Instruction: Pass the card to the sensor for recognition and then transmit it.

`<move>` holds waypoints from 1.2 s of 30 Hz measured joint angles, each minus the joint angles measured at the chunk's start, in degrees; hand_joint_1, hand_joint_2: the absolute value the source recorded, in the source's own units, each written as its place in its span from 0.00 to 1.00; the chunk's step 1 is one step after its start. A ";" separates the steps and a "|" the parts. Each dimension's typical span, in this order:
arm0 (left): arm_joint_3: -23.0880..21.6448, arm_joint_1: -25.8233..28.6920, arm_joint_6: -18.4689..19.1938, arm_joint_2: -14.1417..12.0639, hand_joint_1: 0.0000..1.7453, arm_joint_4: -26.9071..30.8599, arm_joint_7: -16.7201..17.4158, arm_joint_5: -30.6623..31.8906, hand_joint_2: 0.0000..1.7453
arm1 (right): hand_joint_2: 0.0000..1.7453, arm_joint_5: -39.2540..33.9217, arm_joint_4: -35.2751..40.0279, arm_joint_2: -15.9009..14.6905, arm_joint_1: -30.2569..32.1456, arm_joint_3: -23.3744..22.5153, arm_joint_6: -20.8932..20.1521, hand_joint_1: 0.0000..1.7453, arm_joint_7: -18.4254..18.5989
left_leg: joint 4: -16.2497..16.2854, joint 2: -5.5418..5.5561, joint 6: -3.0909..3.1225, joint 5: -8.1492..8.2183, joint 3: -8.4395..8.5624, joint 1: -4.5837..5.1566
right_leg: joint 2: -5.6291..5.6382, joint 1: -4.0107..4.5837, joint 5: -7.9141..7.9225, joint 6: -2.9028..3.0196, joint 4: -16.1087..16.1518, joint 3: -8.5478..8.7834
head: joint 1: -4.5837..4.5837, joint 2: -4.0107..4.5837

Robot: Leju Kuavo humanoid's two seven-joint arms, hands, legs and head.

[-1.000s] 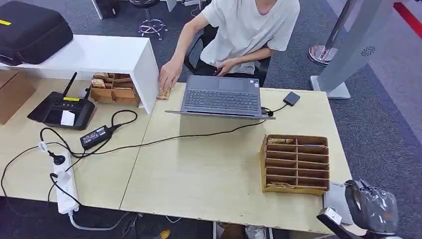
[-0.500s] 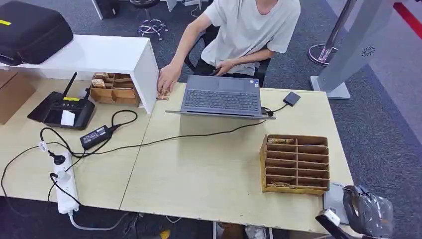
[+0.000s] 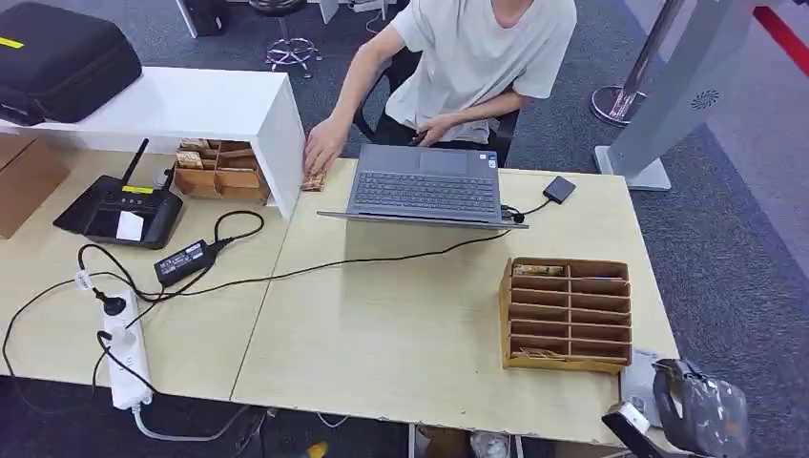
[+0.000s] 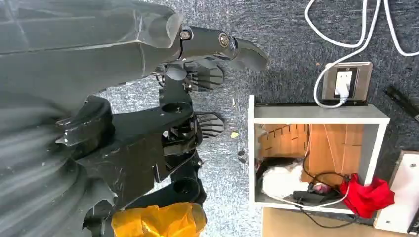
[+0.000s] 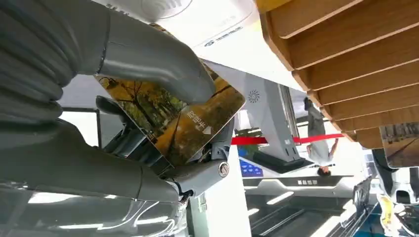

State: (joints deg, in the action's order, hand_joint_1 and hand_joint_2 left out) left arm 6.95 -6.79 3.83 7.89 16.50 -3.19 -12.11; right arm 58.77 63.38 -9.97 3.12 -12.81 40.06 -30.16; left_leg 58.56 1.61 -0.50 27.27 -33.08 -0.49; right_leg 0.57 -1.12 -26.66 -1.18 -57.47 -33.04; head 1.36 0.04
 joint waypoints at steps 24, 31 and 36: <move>-0.02 -0.02 -0.04 0.11 0.00 0.13 0.02 0.02 1.00 | 1.00 0.24 -0.61 0.02 -0.53 0.57 0.15 1.00 -0.02 | 0.01 -0.03 0.00 0.00 0.02 0.00 | 0.01 0.00 0.01 0.01 0.00 0.03 | 0.00 0.00; -0.55 -0.34 -0.17 0.15 0.00 0.31 0.90 0.31 1.00 | 1.00 0.50 4.07 0.04 -1.92 1.55 0.15 1.00 -0.68 | 0.01 -0.06 -0.01 -0.03 -0.02 0.01 | 0.04 -0.01 0.06 0.04 -0.03 0.01 | -0.02 0.00; -1.40 -1.53 -0.33 0.35 0.00 0.33 2.89 0.31 1.00 | 1.00 3.28 10.76 -1.97 -12.89 4.01 0.15 1.00 -1.35 | 0.01 -0.63 -0.04 -0.13 -0.08 0.02 | 0.56 -0.03 0.38 0.07 -0.09 -0.24 | -0.07 0.00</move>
State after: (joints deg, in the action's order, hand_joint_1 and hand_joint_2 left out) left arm 5.55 -8.32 3.50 8.24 16.83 -0.30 -11.80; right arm 62.05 74.14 -11.94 -9.77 -8.80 40.22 -31.51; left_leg 58.57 0.99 -0.54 27.14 -33.15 -0.47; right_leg 1.13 -1.15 -26.28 -1.10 -57.56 -33.28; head 1.29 0.04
